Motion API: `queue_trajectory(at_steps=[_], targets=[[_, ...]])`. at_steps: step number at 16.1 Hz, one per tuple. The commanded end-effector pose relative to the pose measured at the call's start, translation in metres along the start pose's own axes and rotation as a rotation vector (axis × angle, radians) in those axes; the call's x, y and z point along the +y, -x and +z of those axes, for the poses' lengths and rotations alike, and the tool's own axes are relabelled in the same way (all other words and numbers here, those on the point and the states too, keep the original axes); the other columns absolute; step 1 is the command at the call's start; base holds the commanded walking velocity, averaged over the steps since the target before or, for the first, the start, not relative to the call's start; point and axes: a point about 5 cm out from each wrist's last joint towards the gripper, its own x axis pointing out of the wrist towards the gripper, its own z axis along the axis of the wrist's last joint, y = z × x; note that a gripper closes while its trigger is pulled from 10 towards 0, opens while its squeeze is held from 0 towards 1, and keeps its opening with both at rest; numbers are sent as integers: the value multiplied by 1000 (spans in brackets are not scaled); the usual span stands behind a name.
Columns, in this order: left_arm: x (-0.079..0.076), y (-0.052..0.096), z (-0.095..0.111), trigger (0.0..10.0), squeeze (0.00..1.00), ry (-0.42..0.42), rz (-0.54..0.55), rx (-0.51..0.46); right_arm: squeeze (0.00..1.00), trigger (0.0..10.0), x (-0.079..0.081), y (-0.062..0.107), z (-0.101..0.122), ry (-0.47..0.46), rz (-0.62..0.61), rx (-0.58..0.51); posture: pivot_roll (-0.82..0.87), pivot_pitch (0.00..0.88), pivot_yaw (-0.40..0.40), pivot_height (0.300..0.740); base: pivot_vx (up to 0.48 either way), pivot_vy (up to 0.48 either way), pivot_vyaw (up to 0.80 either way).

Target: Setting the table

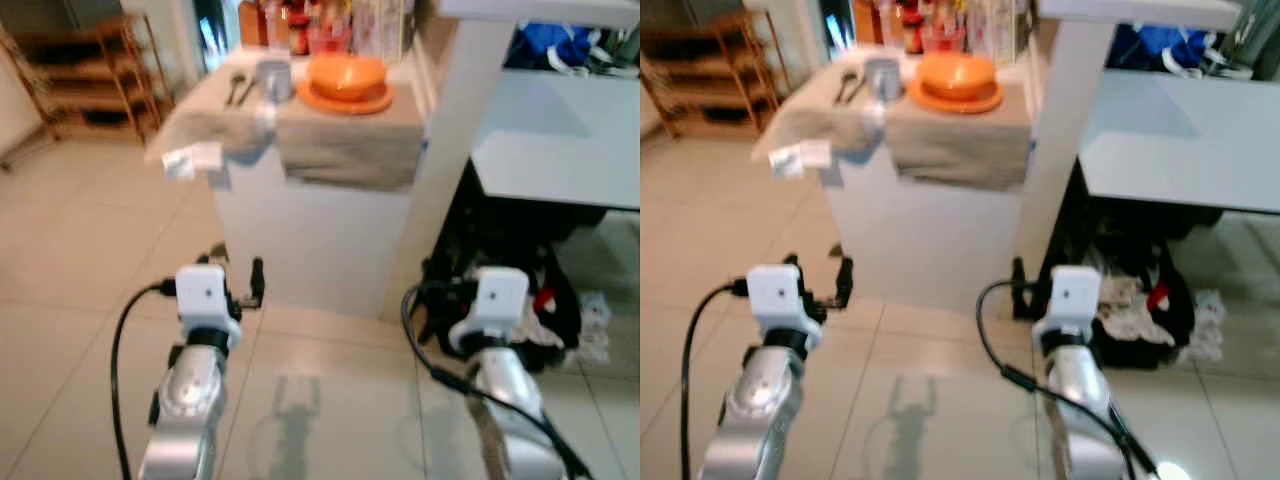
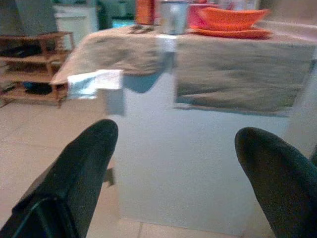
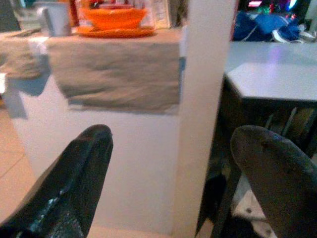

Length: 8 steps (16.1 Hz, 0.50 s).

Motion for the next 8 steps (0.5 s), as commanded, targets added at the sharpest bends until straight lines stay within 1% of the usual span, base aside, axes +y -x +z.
queue_trajectory(at_steps=[1,3,8], targets=[[-19,-51,20,10000,0,-71,-227,26,0,10000,19,-56,4,5,152,70,-33,0,80,740,0,0,0],[-21,-51,21,10000,0,-74,-247,13,0,10000,19,-56,4,10,154,72,-32,0,80,740,0,0,0],[-20,-50,26,10000,0,-64,-248,-24,0,10000,18,-57,5,39,143,53,-27,0,76,740,398,269,0]])
